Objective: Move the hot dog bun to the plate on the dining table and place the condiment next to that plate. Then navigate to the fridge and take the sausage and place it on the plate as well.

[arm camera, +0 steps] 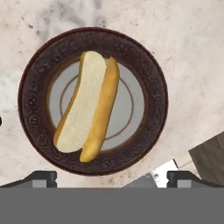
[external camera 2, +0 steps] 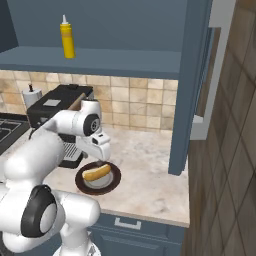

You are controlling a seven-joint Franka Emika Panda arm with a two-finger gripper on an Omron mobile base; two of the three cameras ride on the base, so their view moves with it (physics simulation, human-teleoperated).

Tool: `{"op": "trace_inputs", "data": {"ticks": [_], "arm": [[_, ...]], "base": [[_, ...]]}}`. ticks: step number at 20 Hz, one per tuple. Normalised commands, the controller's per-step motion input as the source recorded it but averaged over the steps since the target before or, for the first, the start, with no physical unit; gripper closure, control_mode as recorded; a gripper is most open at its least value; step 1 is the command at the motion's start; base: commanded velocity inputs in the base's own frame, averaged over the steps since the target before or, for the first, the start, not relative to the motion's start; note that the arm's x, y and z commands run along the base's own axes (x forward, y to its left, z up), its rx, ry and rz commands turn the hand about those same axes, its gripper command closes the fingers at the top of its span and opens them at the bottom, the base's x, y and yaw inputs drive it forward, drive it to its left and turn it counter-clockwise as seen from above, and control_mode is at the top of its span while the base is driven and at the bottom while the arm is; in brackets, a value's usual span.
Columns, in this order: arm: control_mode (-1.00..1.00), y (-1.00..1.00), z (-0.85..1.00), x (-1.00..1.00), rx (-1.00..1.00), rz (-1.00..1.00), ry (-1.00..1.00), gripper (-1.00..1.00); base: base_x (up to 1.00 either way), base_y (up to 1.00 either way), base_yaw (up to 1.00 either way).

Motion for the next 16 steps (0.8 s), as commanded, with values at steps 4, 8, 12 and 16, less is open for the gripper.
{"op": "trace_inputs", "data": {"ticks": [4, 8, 12, 16], "arm": [[-1.0, 0.0, -0.34, 0.36, 0.0, 0.0, 0.13, -1.0], [-1.0, 0.0, -0.37, 0.25, 0.0, 0.0, 0.11, -1.0], [-1.0, 0.0, -0.39, 0.09, 0.0, 0.0, 0.06, -1.0], [-1.0, 0.0, -0.38, 0.0, 0.0, 0.0, 0.01, -1.0]], "base": [[0.0, 0.0, 0.0], [0.0, 0.0, 0.0], [0.0, 0.0, 0.0], [0.0, 0.0, 0.0]]}}
